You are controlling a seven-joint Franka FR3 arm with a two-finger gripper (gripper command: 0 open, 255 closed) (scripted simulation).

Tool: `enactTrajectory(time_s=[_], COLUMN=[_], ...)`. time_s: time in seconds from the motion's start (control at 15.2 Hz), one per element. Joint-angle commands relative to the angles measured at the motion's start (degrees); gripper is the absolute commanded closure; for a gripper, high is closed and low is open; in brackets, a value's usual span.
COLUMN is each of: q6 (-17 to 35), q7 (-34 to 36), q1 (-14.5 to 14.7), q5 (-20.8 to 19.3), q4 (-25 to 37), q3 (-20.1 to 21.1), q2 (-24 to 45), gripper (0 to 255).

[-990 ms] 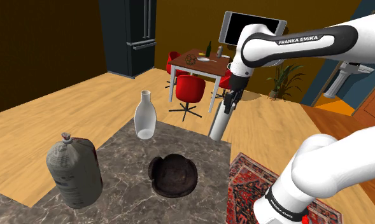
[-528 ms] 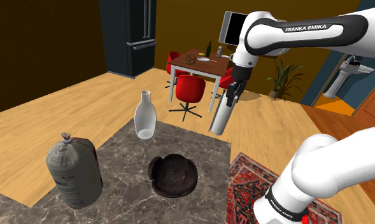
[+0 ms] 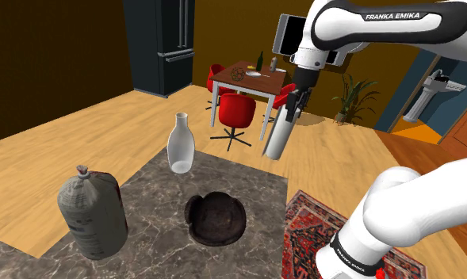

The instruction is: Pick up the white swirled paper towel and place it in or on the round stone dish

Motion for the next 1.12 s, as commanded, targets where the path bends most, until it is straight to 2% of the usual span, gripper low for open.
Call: enactTrajectory(time_s=[0.0,0.26,1.06], q6=[-1.5,-4.1,-8.7], q7=[0.1,0.1,16.5], q1=[0.1,0.2,5.7], q5=[0.1,0.2,8.7], q4=[1.6,4.5,10.3], q3=[0.1,0.3,13.6], q2=[0.1,0.4,1.1], gripper=[255,255,255])
